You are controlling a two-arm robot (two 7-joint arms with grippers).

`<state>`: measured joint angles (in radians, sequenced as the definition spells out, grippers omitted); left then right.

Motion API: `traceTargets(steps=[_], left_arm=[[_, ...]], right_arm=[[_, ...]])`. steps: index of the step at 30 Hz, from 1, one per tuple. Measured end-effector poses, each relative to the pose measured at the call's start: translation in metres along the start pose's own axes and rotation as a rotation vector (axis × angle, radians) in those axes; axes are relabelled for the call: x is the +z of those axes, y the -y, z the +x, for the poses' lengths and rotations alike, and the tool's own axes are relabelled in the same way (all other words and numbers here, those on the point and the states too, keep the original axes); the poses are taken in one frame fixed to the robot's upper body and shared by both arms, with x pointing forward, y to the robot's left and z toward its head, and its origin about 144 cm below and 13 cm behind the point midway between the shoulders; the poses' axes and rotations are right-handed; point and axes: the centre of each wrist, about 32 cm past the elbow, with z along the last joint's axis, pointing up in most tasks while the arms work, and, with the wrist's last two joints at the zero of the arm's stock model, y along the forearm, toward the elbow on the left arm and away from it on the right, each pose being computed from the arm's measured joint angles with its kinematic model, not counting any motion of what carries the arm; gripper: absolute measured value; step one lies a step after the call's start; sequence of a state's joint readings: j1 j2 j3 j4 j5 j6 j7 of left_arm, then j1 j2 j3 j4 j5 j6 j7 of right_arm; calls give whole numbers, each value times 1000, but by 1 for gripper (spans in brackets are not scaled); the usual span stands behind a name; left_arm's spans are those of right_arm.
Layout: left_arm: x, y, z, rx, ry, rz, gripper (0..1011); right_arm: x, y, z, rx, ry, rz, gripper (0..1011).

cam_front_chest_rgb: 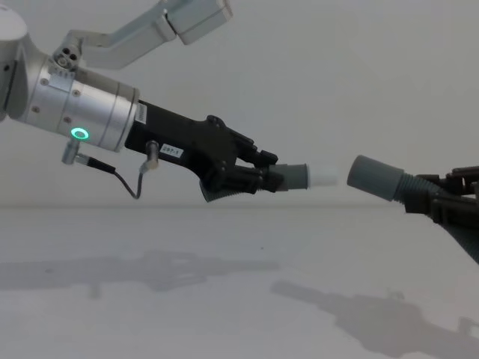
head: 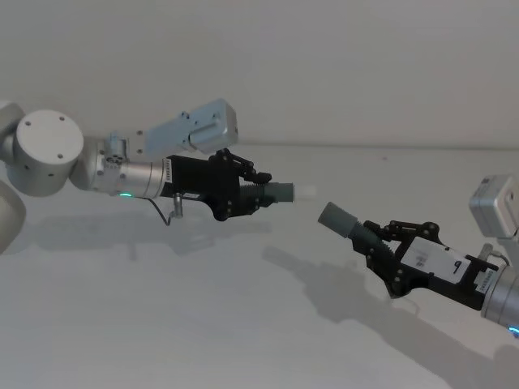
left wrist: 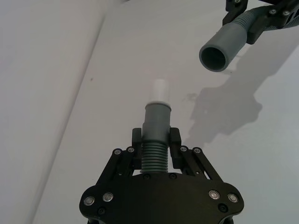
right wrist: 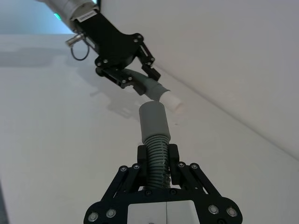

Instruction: Use both hands to pick up one end of the pipe from the table, align the ends, and insert them.

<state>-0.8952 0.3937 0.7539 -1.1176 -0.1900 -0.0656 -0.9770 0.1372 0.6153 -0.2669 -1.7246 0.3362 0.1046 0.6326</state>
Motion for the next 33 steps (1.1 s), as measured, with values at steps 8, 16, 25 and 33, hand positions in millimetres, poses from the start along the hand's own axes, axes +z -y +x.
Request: traceTargets(steps=[8, 16, 25, 33], left_arm=[[5, -8, 0, -30, 43, -11, 333], [9, -14, -1, -53, 72, -24, 333], [11, -19, -1, -73, 92, -33, 333], [13, -22, -2, -89, 103, -38, 333]], right_arm=[[9, 2, 1, 57, 15, -6, 265], [15, 3, 1, 94, 19, -22, 264], [18, 3, 2, 113, 18, -38, 265], [20, 4, 2, 114, 13, -58, 264]])
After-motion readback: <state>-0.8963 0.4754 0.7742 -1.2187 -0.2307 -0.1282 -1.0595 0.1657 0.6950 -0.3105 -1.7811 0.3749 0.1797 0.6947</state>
